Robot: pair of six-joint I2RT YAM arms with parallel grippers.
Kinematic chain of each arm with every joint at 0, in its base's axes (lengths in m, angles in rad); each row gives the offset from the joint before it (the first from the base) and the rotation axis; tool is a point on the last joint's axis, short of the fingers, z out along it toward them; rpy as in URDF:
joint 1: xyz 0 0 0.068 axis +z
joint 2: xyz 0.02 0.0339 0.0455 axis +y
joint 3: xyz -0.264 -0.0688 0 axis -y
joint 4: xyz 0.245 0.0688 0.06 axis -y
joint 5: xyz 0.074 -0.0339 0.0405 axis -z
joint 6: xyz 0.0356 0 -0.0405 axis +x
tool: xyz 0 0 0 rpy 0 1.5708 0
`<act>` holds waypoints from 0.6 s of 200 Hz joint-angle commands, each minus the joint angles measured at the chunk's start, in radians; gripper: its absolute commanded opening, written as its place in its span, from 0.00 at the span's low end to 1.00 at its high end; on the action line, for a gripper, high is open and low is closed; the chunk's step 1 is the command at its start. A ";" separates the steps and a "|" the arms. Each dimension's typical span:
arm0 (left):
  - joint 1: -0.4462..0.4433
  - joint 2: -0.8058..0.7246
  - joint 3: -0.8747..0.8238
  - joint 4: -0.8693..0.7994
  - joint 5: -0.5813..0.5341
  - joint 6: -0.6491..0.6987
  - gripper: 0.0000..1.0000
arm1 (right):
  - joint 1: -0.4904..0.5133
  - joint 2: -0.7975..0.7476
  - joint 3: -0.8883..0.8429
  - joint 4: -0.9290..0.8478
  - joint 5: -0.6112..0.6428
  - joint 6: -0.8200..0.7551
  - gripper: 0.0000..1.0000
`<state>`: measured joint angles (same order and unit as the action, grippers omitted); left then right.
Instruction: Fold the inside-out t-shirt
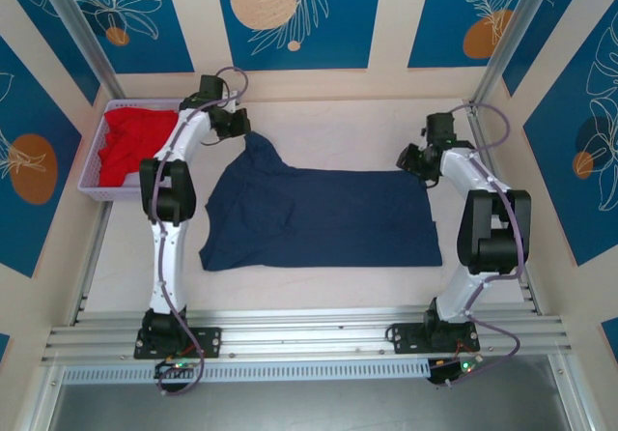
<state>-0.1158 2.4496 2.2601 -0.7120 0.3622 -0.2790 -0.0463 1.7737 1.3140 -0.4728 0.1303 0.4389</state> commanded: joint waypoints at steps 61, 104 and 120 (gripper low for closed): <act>0.002 -0.081 -0.051 0.036 0.038 -0.020 0.00 | -0.068 0.380 0.394 -0.271 0.077 0.075 0.43; -0.001 -0.092 -0.064 0.045 0.041 -0.023 0.00 | -0.051 0.425 0.403 -0.297 0.078 0.080 0.40; -0.001 -0.104 -0.087 0.058 0.044 -0.023 0.00 | -0.050 0.440 0.401 -0.297 0.075 0.079 0.38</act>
<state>-0.1162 2.4130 2.2028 -0.6765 0.3786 -0.2893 -0.1040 2.1918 1.6932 -0.7261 0.2207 0.5011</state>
